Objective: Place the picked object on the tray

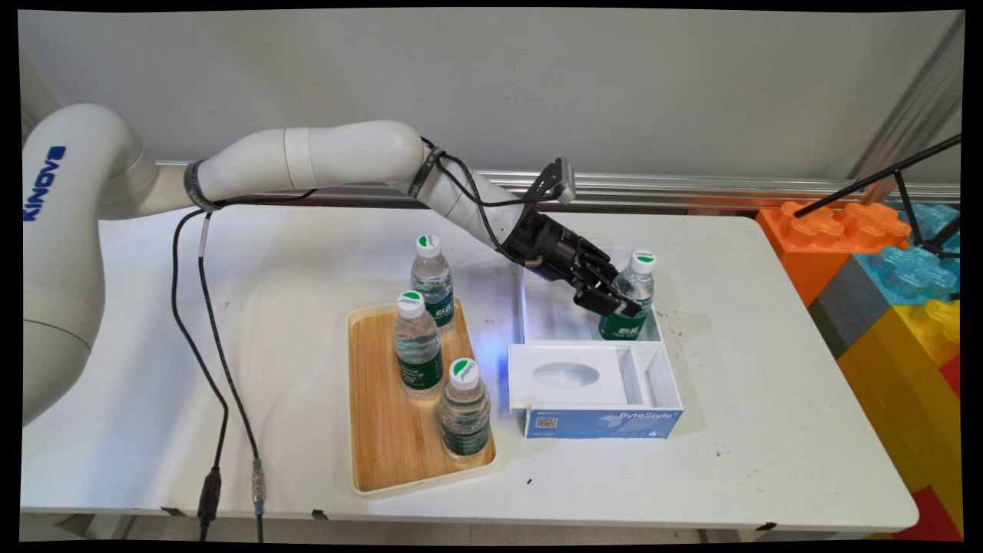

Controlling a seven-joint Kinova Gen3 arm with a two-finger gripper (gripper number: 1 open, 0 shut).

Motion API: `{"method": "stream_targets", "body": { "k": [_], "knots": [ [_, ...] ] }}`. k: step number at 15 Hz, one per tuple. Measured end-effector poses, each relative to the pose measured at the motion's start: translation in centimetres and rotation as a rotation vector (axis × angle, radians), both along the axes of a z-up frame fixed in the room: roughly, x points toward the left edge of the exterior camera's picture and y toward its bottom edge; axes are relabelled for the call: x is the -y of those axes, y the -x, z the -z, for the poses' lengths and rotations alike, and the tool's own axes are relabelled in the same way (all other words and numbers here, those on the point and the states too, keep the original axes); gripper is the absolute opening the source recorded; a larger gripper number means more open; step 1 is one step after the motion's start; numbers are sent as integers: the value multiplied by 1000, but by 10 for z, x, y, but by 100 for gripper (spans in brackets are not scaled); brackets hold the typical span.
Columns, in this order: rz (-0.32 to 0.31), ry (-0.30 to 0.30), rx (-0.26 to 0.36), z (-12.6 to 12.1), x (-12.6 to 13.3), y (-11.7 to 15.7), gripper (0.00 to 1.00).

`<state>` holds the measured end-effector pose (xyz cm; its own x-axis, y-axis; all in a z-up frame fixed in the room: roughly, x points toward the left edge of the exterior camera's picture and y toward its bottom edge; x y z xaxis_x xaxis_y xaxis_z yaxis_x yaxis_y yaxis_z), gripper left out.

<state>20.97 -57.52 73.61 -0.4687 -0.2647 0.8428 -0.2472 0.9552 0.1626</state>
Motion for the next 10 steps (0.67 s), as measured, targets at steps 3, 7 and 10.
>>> {"method": "stream_targets", "body": {
  "k": [3, 7, 10],
  "knots": [
    [-6, -1, 1, 0, 0, -1, 0],
    [-19, -6, -9, -9, 0, -4, 0],
    [-29, -5, -25, -24, -2, -7, 0]
  ]
}}
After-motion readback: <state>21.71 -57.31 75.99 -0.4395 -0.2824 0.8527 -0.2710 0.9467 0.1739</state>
